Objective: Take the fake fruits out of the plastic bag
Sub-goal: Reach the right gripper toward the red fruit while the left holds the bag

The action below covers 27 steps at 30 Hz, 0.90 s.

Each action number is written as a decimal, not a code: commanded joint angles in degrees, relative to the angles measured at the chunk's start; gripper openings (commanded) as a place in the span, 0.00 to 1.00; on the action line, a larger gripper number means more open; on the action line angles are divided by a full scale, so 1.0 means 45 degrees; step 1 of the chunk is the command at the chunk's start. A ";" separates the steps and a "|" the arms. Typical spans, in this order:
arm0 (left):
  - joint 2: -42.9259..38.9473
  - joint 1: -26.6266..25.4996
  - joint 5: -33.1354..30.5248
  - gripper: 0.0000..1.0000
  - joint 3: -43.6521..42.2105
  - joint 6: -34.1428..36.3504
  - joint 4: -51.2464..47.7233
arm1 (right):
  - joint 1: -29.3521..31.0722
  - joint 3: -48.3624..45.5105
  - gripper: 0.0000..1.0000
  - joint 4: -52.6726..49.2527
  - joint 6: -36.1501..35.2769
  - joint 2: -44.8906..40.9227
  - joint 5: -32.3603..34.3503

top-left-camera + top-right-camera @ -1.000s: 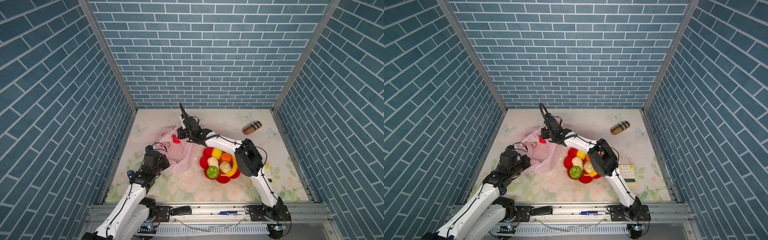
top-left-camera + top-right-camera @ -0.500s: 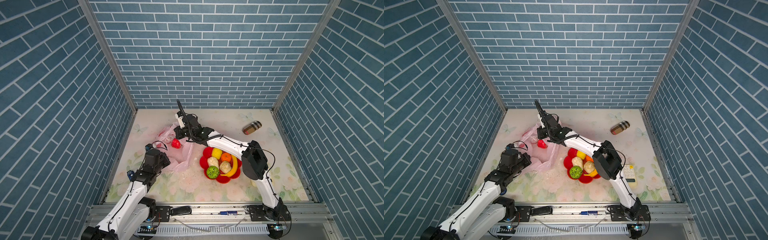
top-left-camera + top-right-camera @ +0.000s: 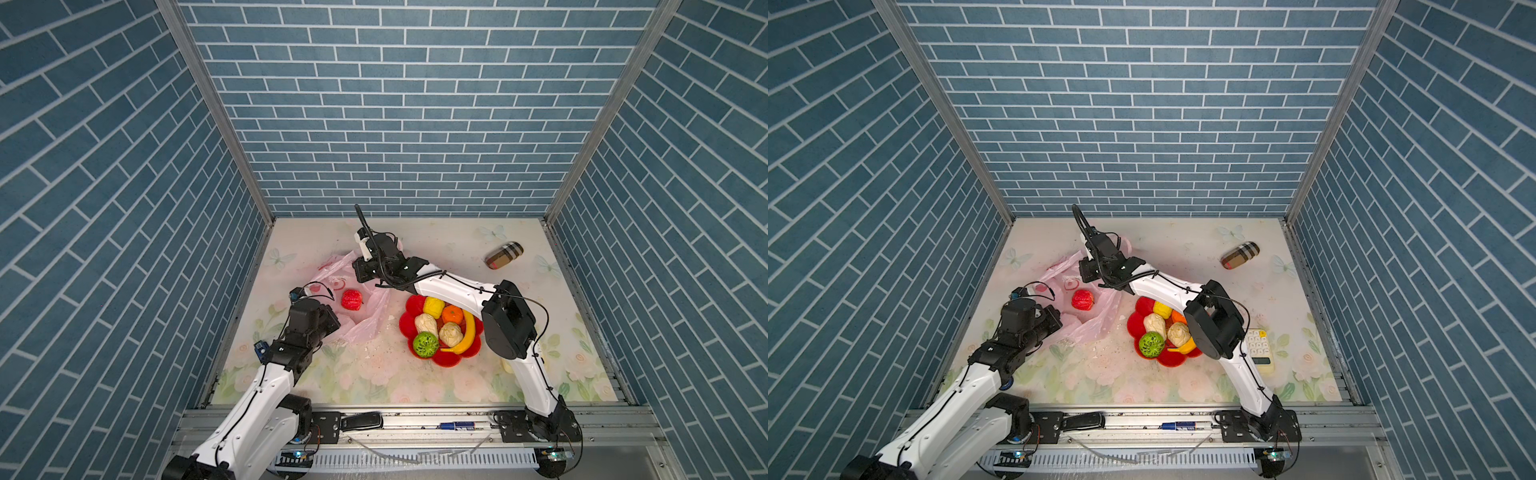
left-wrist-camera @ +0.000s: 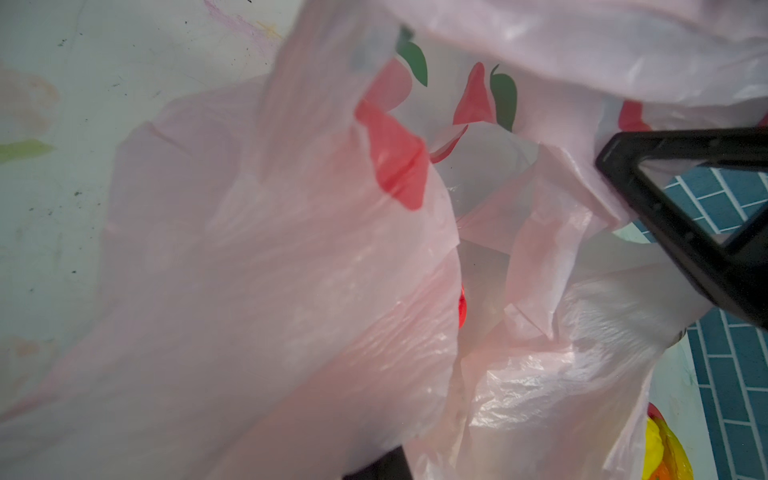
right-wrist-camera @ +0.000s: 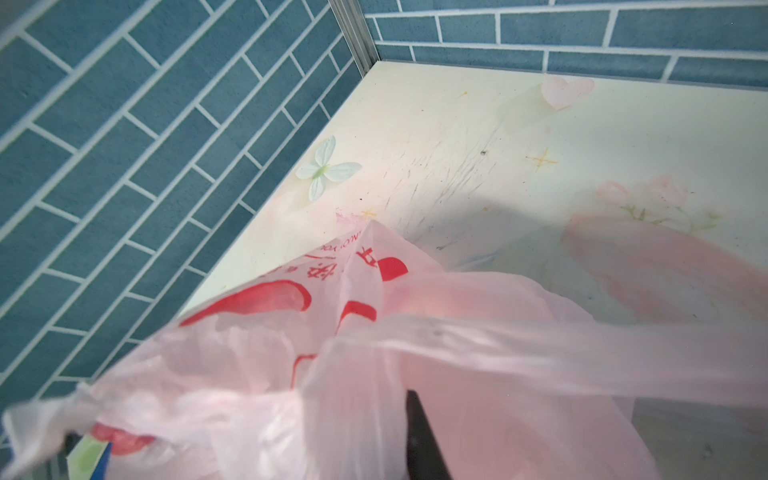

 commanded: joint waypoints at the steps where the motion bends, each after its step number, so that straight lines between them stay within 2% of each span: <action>1: -0.0201 0.0058 -0.0167 0.03 -0.0200 -0.0012 -0.0346 | -0.0050 -0.0366 0.27 -0.0369 0.0003 -0.0395 0.0268; 3: -0.0295 0.0047 -0.0191 0.03 -0.0226 -0.0001 -0.0399 | -0.0055 -0.0316 0.40 -0.0594 0.0003 -0.0479 0.0310; 5: -0.0387 0.0058 -0.0220 0.03 -0.0229 0.0005 -0.0511 | -0.0046 -0.0336 0.47 -0.0916 0.0003 -0.0601 0.0395; 9: -0.0609 0.0059 -0.0289 0.03 -0.0264 0.0045 -0.0745 | -0.0036 -0.0466 0.54 -0.1832 0.0028 -0.1031 0.0566; 20: -0.0803 0.0053 -0.0407 0.03 -0.0418 0.0103 -0.0999 | -0.0004 -0.1938 0.57 -0.3849 -0.0055 -0.2942 0.1011; 27: -0.1134 0.0050 -0.0465 0.03 -0.0472 0.0197 -0.1311 | 0.0266 -0.1858 0.59 -0.4872 -0.0719 -0.3573 0.0475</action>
